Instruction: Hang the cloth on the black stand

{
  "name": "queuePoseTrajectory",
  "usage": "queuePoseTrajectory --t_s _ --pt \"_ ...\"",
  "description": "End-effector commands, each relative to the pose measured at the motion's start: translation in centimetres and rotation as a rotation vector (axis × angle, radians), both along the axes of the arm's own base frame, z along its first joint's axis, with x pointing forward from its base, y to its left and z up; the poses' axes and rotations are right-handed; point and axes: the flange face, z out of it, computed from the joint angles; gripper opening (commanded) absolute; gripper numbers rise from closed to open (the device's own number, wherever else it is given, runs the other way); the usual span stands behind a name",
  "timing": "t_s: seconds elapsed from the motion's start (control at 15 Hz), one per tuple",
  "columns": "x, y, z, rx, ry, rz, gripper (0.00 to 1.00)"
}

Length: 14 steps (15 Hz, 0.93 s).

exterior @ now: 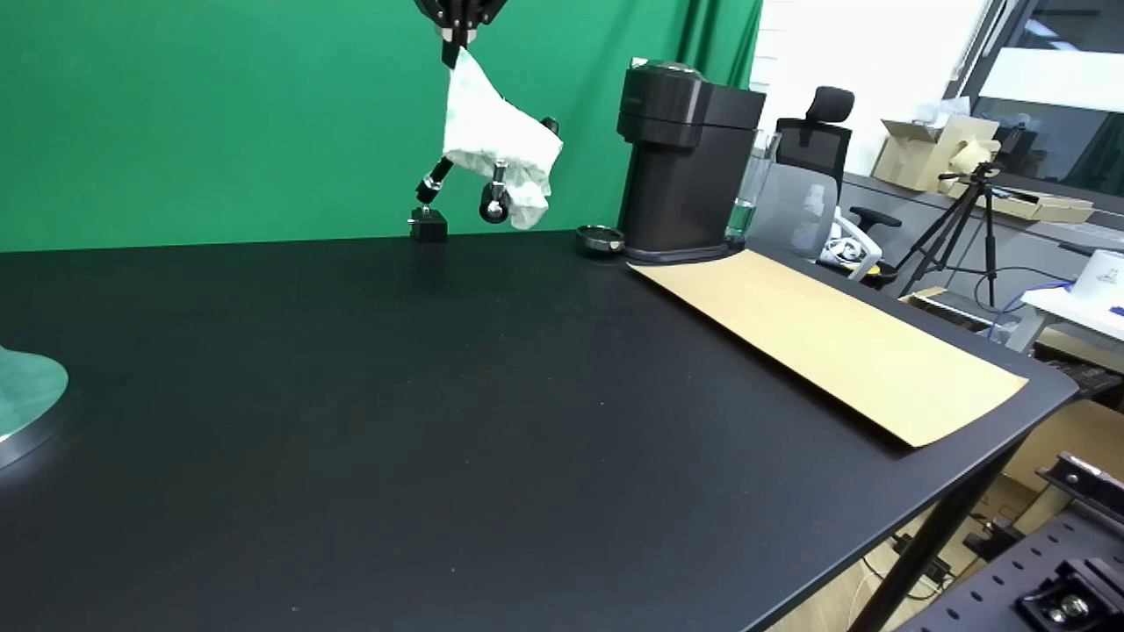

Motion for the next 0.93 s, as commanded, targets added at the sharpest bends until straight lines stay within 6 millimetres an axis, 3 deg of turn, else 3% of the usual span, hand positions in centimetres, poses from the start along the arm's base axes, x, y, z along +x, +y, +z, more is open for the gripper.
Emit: queuePoseTrajectory --t_s 0.0,0.4,0.87 --pt "0.7 1.7 1.8 -0.015 -0.014 -0.027 0.00" --pt "0.4 1.3 1.8 -0.045 0.028 -0.081 0.00" --pt "-0.1 0.2 -2.2 -0.084 0.155 -0.098 0.00"
